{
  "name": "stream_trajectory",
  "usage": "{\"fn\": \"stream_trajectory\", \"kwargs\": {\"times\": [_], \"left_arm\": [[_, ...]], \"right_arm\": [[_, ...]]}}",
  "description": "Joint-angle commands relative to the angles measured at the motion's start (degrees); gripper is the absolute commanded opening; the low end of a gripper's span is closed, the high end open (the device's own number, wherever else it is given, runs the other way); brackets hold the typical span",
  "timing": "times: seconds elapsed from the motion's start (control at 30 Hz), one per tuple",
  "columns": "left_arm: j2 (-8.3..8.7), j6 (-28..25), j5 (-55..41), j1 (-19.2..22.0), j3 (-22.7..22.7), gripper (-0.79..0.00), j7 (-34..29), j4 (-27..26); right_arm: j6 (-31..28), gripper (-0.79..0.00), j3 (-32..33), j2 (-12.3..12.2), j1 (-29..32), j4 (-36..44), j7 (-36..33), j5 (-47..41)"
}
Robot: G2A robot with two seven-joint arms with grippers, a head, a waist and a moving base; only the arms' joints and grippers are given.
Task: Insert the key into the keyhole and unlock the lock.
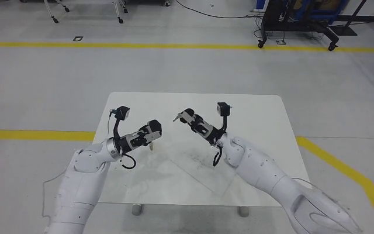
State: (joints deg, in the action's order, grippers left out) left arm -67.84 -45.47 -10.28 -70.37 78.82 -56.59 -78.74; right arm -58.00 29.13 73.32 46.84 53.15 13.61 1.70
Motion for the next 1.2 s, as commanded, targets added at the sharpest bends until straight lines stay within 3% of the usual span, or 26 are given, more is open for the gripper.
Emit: {"fn": "stream_trajectory", "kwargs": {"times": [0.0, 0.03, 0.1, 0.43, 0.67, 0.87, 0.97, 1.0, 1.17], "left_arm": [[-0.07, 0.41, 1.35, 0.08, -1.23, -0.228, 0.71, -0.4], [-0.09, 0.71, 1.99, 0.22, -1.73, -0.394, 1.05, -0.48], [-0.14, 1.37, 2.83, 0.45, -2.56, -0.44, 2.04, -0.58], [0.23, 2.26, 0.4, 0.66, -3.44, -0.406, 4.03, 0.16], [0.57, 4.29, 0.42, 1.16, -3.6, -0.443, 4.93, 0.77], [0.78, 5.07, 0.94, 1.45, -4.21, -0.56, 5.34, 0.66], [0.89, 5.85, 1.72, 1.66, -4.4, -0.699, 5.89, 0.79], [0.91, 6.12, 1.97, 1.71, -4.51, -0.785, 6.15, 0.76], [1.05, 6.63, 3.12, 1.8, -4.83, -0.785, 7.33, 0.69]], "right_arm": [[0.0, -0.785, 0.22, 0.18, -0.14, 0.32, -5.93, -7.3], [0.0, -0.785, 0.47, 0.29, -0.23, 0.21, -8.51, -9.36], [0.0, -0.785, 0.76, 0.66, -0.27, -0.05, -13.71, -12.57], [0.0, -0.785, 4.46, 3.72, 0.09, -3.99, -29.55, -20.52], [0.0, -0.785, 7.29, 5.85, 0.51, -6.43, -38.07, -23.59], [0.0, -0.785, 10.58, 7.27, 0.93, -7.96, -42.52, -24.59], [0.0, -0.785, 12.15, 7.9, 1.27, -8.54, -44.42, -24.77], [0.0, -0.785, 12.63, 8.1, 1.4, -8.66, -45.11, -24.8], [0.0, -0.785, 15.15, 8.94, 1.92, -9.59, -47.3, -23.62]]}}
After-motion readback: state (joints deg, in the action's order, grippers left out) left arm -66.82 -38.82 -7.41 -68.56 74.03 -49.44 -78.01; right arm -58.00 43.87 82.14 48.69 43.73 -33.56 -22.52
